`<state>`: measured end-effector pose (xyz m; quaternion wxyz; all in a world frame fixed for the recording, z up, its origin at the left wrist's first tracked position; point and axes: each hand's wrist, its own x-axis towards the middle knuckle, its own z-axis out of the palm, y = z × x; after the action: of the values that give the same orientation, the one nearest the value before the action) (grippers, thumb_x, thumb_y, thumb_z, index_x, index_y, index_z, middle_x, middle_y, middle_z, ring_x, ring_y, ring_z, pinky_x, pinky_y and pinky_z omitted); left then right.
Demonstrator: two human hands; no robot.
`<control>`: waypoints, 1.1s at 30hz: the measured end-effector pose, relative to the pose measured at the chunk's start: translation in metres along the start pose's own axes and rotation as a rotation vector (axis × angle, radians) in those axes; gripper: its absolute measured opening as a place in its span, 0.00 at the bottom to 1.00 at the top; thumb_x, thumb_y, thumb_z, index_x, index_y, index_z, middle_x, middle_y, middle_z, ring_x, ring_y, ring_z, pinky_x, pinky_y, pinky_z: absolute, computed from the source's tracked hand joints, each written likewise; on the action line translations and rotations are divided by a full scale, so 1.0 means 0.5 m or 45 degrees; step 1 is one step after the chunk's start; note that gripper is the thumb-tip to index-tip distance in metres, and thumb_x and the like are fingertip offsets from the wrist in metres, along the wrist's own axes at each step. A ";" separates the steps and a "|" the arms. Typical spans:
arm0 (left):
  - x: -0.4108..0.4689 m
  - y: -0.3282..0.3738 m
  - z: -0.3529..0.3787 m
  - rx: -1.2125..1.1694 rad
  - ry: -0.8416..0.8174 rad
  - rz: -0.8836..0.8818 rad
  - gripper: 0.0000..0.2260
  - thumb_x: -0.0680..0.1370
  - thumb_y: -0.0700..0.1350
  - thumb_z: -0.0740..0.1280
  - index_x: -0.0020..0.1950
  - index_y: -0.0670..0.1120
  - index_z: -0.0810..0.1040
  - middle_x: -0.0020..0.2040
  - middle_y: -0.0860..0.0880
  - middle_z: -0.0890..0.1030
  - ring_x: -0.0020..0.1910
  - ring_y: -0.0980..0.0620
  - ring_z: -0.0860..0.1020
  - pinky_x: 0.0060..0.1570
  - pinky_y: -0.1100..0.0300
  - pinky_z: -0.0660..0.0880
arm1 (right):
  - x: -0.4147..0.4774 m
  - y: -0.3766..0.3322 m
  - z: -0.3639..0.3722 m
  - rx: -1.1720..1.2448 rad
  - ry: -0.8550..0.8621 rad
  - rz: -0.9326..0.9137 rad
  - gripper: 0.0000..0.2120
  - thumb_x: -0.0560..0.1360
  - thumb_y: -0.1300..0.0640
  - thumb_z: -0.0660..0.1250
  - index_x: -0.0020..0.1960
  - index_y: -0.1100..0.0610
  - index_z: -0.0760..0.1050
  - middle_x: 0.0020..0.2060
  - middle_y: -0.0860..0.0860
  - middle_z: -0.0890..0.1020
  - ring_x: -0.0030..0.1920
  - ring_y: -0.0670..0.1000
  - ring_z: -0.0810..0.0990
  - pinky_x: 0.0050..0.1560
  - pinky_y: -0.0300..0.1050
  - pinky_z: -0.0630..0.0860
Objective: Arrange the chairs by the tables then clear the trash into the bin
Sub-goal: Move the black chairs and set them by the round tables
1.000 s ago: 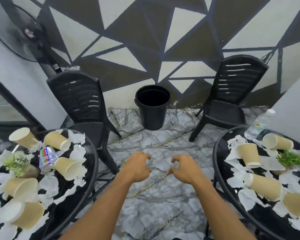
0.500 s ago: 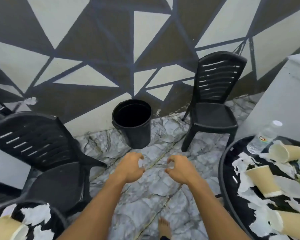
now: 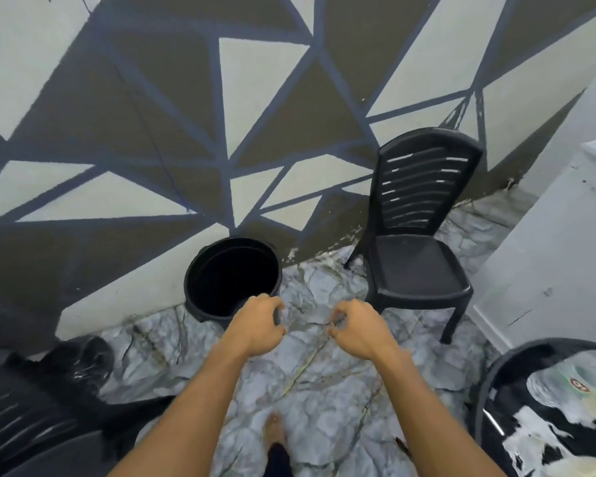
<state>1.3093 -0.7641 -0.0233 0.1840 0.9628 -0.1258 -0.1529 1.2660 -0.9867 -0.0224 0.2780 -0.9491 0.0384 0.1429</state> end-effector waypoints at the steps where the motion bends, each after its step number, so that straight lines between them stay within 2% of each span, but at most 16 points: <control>1: 0.046 -0.001 -0.012 0.008 0.006 0.026 0.19 0.76 0.51 0.71 0.66 0.51 0.74 0.60 0.51 0.73 0.60 0.48 0.71 0.56 0.54 0.73 | 0.038 -0.002 -0.014 -0.005 0.021 0.018 0.12 0.73 0.46 0.69 0.54 0.50 0.78 0.54 0.51 0.80 0.53 0.52 0.78 0.50 0.49 0.79; 6: 0.263 0.000 -0.079 0.045 -0.044 0.171 0.16 0.76 0.50 0.69 0.63 0.50 0.75 0.59 0.50 0.74 0.60 0.47 0.72 0.57 0.54 0.72 | 0.208 -0.019 -0.085 -0.002 0.088 0.149 0.15 0.74 0.47 0.71 0.58 0.51 0.78 0.55 0.51 0.81 0.53 0.53 0.80 0.46 0.46 0.76; 9: 0.387 0.015 -0.125 0.047 -0.099 0.253 0.17 0.75 0.50 0.69 0.63 0.49 0.75 0.60 0.49 0.74 0.62 0.48 0.71 0.59 0.54 0.72 | 0.287 -0.023 -0.132 0.050 0.159 0.235 0.16 0.74 0.47 0.70 0.60 0.51 0.78 0.59 0.51 0.78 0.59 0.55 0.77 0.50 0.47 0.73; 12: 0.508 0.045 -0.161 0.074 -0.129 0.342 0.18 0.75 0.51 0.69 0.64 0.50 0.75 0.60 0.50 0.74 0.63 0.47 0.71 0.61 0.51 0.72 | 0.358 -0.010 -0.179 0.088 0.220 0.296 0.17 0.74 0.48 0.69 0.62 0.50 0.77 0.58 0.51 0.77 0.59 0.54 0.76 0.54 0.49 0.75; 16: 0.658 0.095 -0.189 0.099 -0.175 0.437 0.19 0.76 0.51 0.69 0.65 0.50 0.74 0.62 0.50 0.74 0.63 0.48 0.71 0.61 0.51 0.73 | 0.468 0.027 -0.236 0.110 0.287 0.350 0.24 0.74 0.47 0.69 0.69 0.48 0.70 0.57 0.51 0.75 0.58 0.55 0.75 0.51 0.49 0.75; 18: 0.739 0.114 -0.196 0.117 -0.182 0.466 0.18 0.76 0.50 0.70 0.64 0.49 0.75 0.61 0.50 0.74 0.62 0.48 0.72 0.62 0.50 0.73 | 0.534 0.046 -0.266 0.124 0.317 0.358 0.25 0.74 0.47 0.69 0.70 0.48 0.68 0.58 0.51 0.75 0.58 0.55 0.75 0.52 0.50 0.75; 21: 0.867 0.145 -0.203 0.105 -0.167 0.471 0.17 0.76 0.50 0.70 0.64 0.51 0.75 0.61 0.52 0.74 0.63 0.49 0.72 0.63 0.51 0.72 | 0.648 0.084 -0.315 0.140 0.348 0.366 0.23 0.74 0.48 0.69 0.67 0.49 0.72 0.58 0.51 0.76 0.58 0.56 0.76 0.53 0.51 0.75; 25: 1.032 0.198 -0.219 0.133 -0.198 0.453 0.20 0.76 0.51 0.71 0.67 0.52 0.74 0.65 0.52 0.74 0.66 0.49 0.71 0.65 0.52 0.71 | 0.802 0.143 -0.386 0.155 0.364 0.387 0.20 0.73 0.49 0.68 0.63 0.51 0.74 0.57 0.52 0.77 0.57 0.56 0.77 0.53 0.52 0.77; 30: 1.228 0.280 -0.264 0.133 -0.186 0.506 0.20 0.75 0.52 0.70 0.67 0.53 0.74 0.65 0.52 0.74 0.66 0.50 0.71 0.66 0.53 0.71 | 0.968 0.202 -0.500 0.187 0.378 0.427 0.25 0.74 0.47 0.69 0.70 0.49 0.70 0.62 0.52 0.76 0.62 0.56 0.75 0.59 0.51 0.75; 33: 1.337 0.330 -0.286 0.137 -0.183 0.569 0.20 0.75 0.53 0.71 0.66 0.53 0.74 0.64 0.53 0.74 0.66 0.50 0.70 0.66 0.54 0.69 | 1.046 0.225 -0.561 0.200 0.479 0.482 0.30 0.74 0.44 0.69 0.73 0.48 0.65 0.64 0.52 0.75 0.64 0.56 0.74 0.61 0.54 0.75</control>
<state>1.9435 -1.0671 0.0021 0.1523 0.9061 -0.3565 -0.1695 1.8193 -1.2292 -0.0079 0.3073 -0.9104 0.2769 0.0100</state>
